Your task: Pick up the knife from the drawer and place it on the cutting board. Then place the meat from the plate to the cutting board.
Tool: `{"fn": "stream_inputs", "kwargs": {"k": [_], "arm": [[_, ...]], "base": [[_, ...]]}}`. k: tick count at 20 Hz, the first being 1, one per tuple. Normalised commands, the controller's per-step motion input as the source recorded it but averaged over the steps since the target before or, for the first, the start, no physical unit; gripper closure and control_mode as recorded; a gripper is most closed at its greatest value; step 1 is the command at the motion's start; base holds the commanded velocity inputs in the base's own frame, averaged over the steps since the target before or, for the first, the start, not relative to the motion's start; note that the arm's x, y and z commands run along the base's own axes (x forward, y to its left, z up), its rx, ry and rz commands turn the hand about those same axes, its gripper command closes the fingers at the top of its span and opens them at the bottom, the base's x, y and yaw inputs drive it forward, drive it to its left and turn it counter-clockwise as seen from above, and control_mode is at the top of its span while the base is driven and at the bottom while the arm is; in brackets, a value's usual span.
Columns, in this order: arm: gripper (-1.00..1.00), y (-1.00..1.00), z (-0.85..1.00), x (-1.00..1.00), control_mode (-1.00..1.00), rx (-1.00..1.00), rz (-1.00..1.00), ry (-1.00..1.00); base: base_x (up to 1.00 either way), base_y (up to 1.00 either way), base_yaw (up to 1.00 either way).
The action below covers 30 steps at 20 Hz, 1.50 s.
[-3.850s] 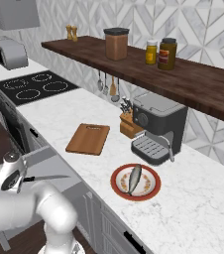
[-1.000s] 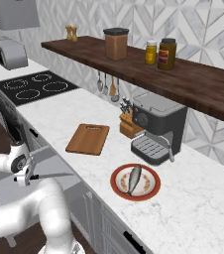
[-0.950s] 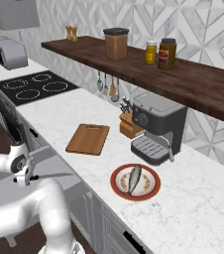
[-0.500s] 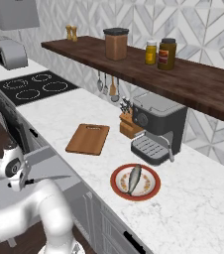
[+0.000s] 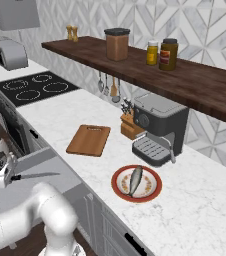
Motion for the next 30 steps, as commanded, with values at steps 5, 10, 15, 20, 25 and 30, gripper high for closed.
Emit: {"fn": "stream_inputs", "kwargs": {"k": [5,10,15,20,25,30], "arm": [[1.0,0.29,1.0,-0.23,-1.0,-0.01,0.02,-0.05],[1.0,-0.32,0.79,-0.01,-1.0,0.0,0.05,-0.06],[1.0,-0.61,0.56,0.0,-1.0,0.0,0.19,-0.01],[1.0,-0.7,0.62,0.0,-1.0,0.0,0.23,-0.03],[1.0,-0.82,0.31,0.05,-1.0,0.0,0.32,0.03],[1.0,-0.55,0.05,0.49,-1.0,-0.01,0.12,0.08]], "base": [[0.0,0.0,0.0],[0.0,0.0,0.0],[0.0,0.0,0.0],[0.0,0.0,0.0],[0.0,0.0,0.0],[0.0,0.0,0.0]]}}
